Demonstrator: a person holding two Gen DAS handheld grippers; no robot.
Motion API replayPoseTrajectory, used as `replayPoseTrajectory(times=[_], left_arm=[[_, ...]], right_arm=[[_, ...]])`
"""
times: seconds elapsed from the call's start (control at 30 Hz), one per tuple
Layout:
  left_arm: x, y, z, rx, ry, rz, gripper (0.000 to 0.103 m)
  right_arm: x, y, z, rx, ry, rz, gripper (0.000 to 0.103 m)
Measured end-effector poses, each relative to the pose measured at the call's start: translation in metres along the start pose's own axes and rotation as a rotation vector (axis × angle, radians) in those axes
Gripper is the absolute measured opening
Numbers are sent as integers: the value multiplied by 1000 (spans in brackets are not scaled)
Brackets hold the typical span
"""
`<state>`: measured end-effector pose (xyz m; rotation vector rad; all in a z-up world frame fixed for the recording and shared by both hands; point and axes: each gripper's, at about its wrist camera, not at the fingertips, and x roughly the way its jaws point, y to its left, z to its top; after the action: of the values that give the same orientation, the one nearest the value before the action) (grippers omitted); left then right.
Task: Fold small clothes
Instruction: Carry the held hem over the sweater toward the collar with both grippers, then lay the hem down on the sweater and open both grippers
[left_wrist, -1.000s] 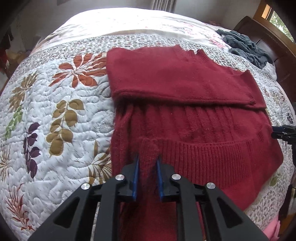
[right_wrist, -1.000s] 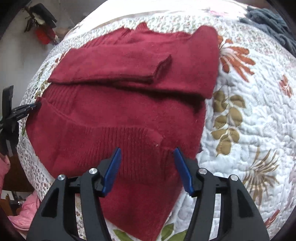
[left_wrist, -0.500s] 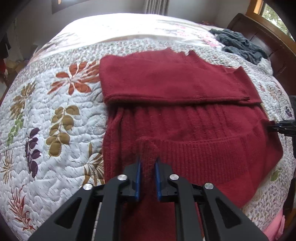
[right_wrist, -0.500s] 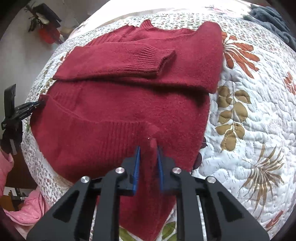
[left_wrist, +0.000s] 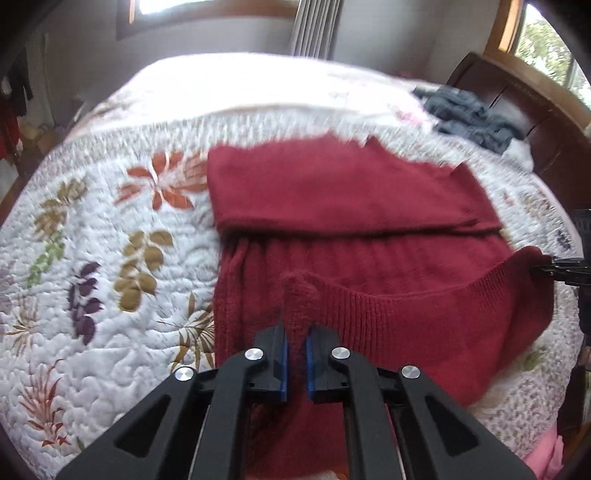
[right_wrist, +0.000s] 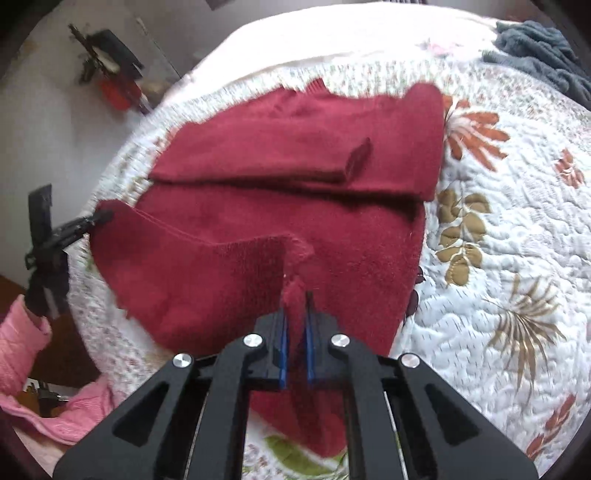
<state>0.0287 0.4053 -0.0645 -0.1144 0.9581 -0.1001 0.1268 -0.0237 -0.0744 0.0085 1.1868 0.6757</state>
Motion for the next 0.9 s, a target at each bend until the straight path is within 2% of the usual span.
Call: replayPoseTrajectory(times=[0.2,0.33,0.47,0.73,0.9], left_arm=[[-42,-7,3,-23,-122,-23,6],[-60,-6,38,-52,-210,-31,6],[-59,-3,77,-75,-266,-35,6],[-23,7,172,-97,-350,27,6],[27,18,218,-100,-336,87,6]], right_arm=[[-42,6,2,20,-94,30,5],[-66,6,26,15,-157,22,5],[-82,3,61,8,-205,-2,5],[-70,-28,158,40,-262,-107,5],[-36,-57,214,80,-243,-151,5]])
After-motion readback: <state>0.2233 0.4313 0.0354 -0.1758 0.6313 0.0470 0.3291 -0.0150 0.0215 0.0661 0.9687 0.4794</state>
